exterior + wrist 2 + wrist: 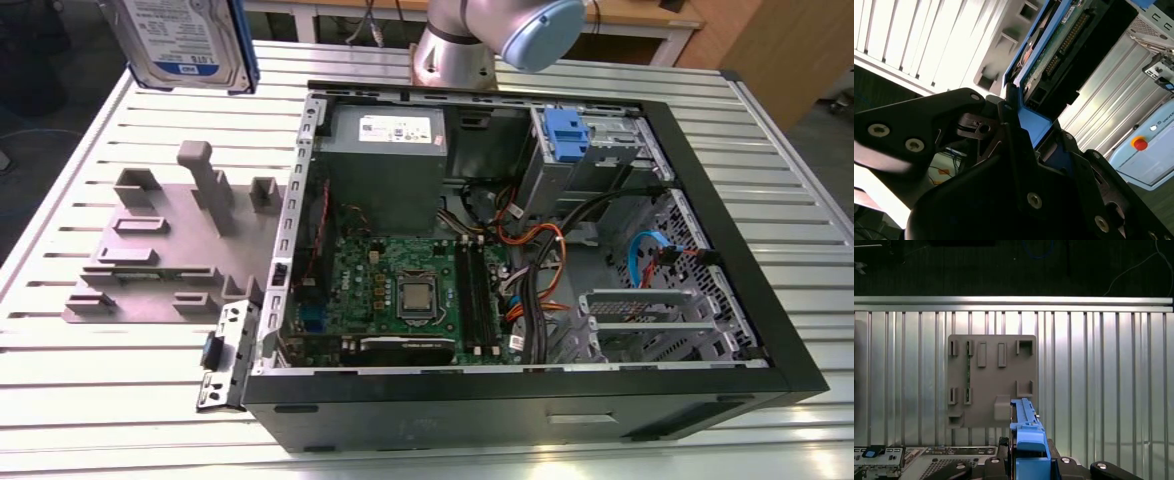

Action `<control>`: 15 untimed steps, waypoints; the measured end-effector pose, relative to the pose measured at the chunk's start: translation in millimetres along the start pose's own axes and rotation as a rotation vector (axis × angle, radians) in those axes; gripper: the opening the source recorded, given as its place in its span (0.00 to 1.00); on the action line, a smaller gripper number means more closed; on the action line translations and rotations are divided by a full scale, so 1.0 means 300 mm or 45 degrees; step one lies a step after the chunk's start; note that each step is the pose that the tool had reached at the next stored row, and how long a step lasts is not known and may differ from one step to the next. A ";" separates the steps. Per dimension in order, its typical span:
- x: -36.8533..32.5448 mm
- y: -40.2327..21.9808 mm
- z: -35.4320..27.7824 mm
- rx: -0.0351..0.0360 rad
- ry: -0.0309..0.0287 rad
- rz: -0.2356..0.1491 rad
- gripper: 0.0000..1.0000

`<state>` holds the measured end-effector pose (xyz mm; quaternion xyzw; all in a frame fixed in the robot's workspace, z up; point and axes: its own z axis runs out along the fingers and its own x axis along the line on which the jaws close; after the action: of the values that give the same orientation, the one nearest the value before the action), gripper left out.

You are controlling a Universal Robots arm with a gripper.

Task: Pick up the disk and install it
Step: 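Pick up the disk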

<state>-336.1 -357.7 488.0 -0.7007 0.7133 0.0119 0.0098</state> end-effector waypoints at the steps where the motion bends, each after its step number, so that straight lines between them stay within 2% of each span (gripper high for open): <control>1: 0.000 -0.003 0.000 0.0000 0.0000 0.000 0.37; 15: -0.001 -0.042 0.000 -0.0001 0.0000 0.000 0.37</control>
<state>-323.4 -357.7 488.0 -0.7007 0.7133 0.0119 0.0097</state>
